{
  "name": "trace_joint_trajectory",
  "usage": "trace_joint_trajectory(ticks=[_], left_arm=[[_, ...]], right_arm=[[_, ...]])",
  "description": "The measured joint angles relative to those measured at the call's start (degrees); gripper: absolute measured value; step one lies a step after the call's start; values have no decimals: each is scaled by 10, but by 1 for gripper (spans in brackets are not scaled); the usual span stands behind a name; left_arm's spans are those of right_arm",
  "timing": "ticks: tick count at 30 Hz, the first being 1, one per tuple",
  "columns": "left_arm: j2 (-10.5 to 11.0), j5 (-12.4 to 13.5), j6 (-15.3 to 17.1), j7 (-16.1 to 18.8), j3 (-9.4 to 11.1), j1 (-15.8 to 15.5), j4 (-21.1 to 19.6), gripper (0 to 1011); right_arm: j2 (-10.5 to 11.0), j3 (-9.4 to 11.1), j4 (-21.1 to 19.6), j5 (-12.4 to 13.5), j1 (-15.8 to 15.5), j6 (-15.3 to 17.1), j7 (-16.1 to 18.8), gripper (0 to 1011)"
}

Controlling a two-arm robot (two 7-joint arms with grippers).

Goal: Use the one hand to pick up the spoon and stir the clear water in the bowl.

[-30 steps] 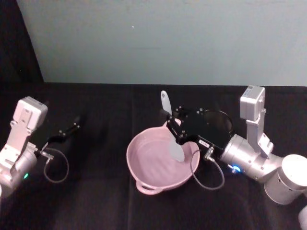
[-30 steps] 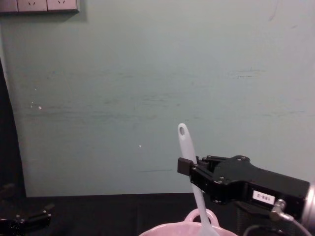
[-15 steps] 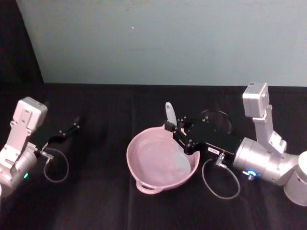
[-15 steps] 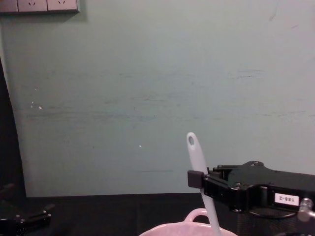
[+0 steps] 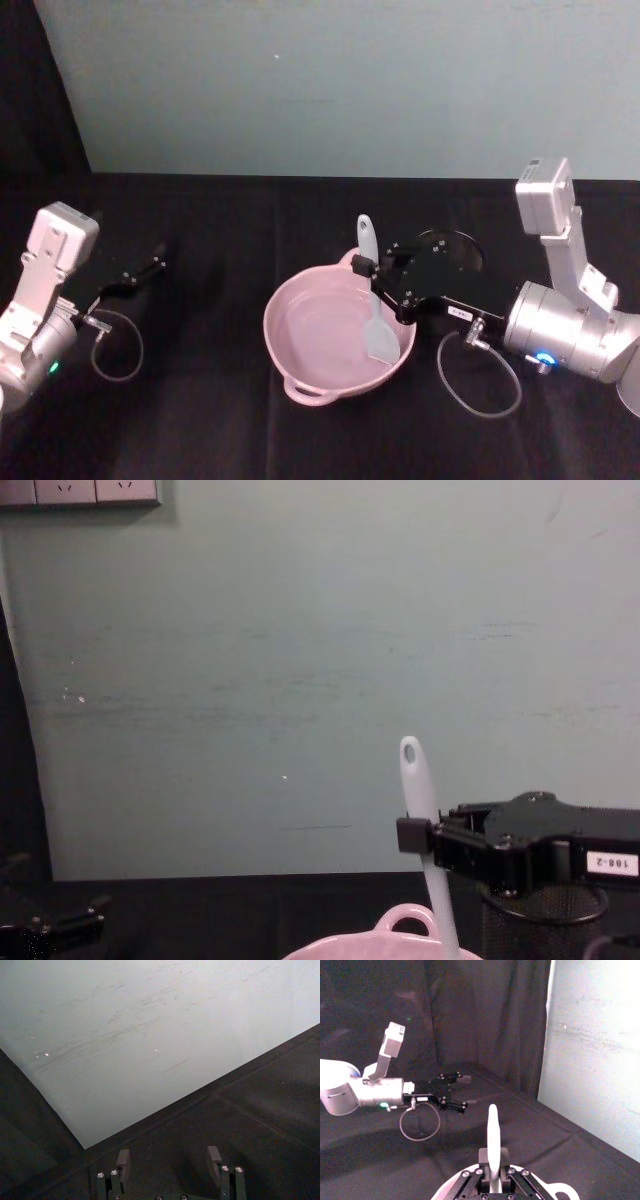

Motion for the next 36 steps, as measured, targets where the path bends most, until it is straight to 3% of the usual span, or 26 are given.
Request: trace_joint_trajectory(ticks=[5, 11, 16, 21, 28, 36], left_arm=[[0, 0, 0, 0, 0, 0, 0, 1005], [0, 0, 0, 0, 0, 0, 0, 1005], [0, 0, 0, 0, 0, 0, 0, 1005], [0, 0, 0, 0, 0, 0, 0, 1005], [0, 0, 0, 0, 0, 0, 0, 1005], [0, 0, 0, 0, 0, 0, 0, 1005]], right_arm=[[-8, 0, 9, 2, 3, -48, 5, 118], [-50, -19, 72, -11, 32, -150, 46, 118], [-70, -29, 112, -23, 48, -187, 60, 118], [-85, -33, 153, -29, 57, -218, 73, 118], [-98, -33, 197, -39, 67, -239, 77, 118], [-91, -23, 190, -47, 55, -239, 70, 118]])
